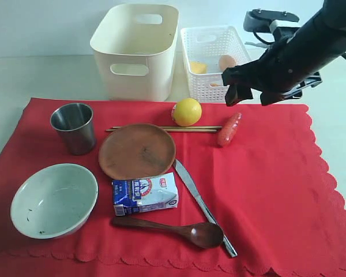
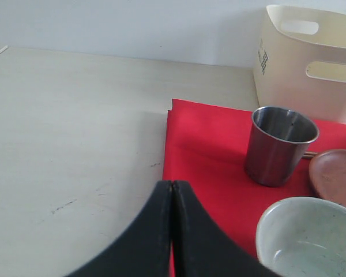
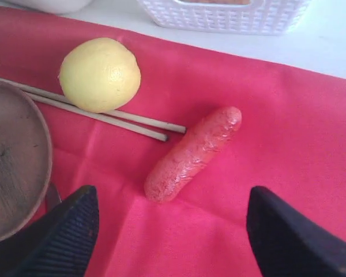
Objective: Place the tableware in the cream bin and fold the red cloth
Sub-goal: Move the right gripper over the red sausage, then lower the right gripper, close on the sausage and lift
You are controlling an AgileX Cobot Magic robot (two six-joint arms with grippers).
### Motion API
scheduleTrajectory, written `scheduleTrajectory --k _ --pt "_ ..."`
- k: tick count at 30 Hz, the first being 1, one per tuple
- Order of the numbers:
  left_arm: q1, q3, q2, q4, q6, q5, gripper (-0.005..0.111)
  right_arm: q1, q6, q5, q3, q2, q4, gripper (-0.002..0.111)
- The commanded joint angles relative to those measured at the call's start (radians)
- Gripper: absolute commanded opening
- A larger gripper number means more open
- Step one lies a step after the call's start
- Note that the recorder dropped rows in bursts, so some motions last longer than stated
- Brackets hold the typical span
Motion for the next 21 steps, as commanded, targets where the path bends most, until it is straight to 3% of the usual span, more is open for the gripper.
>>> scheduleTrajectory --k 1,10,21 --pt "0.004 0.003 -0.006 -0.005 0.000 -0.009 0.000 0.018 -0.006 0.037 -0.056 0.059 -0.046 0.069" --pt "0.004 0.003 -0.006 -0.005 0.000 -0.009 0.000 0.139 0.340 0.054 -0.131 0.148 -0.407 0.069" --pt "0.004 0.003 -0.006 -0.005 0.000 -0.009 0.000 0.151 0.472 0.046 -0.154 0.257 -0.416 0.069"
